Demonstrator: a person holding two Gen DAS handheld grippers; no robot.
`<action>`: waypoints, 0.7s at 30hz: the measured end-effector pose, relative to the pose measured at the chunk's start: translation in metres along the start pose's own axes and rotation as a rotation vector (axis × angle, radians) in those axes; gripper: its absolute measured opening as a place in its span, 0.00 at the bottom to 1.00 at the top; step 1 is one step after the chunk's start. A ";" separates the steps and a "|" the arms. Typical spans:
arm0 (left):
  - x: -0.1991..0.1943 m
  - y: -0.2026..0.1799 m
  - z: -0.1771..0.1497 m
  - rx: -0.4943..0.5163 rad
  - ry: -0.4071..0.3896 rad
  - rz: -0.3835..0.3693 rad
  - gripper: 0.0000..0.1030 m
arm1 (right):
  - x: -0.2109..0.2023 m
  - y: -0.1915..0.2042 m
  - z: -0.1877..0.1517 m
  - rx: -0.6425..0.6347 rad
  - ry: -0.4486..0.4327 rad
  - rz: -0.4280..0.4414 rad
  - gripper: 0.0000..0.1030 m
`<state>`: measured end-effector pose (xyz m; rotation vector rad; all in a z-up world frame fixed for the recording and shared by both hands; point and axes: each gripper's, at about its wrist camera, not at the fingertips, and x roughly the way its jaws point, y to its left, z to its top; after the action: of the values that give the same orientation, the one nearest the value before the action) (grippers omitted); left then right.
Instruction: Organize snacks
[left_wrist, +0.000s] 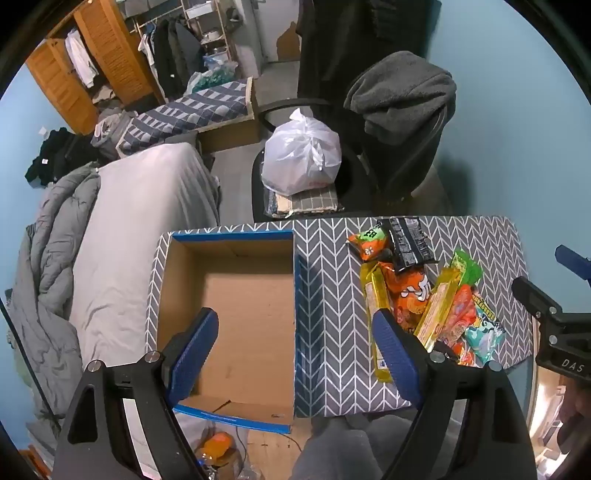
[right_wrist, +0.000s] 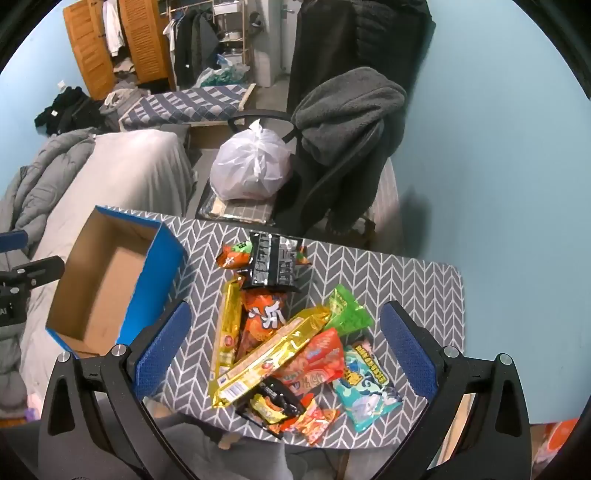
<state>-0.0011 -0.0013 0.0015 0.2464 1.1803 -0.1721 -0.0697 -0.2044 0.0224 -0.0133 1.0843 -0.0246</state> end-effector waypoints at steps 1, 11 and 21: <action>0.000 -0.001 0.000 0.003 -0.002 0.004 0.84 | 0.000 0.000 0.000 0.001 -0.001 0.003 0.98; -0.004 -0.002 0.001 0.005 -0.007 -0.014 0.84 | 0.001 0.000 -0.002 0.001 0.001 0.000 0.98; -0.002 -0.009 -0.004 0.014 0.003 -0.024 0.84 | 0.001 0.000 -0.004 0.002 0.001 0.004 0.98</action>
<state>-0.0082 -0.0088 0.0014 0.2449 1.1860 -0.2005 -0.0727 -0.2049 0.0203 -0.0088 1.0857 -0.0220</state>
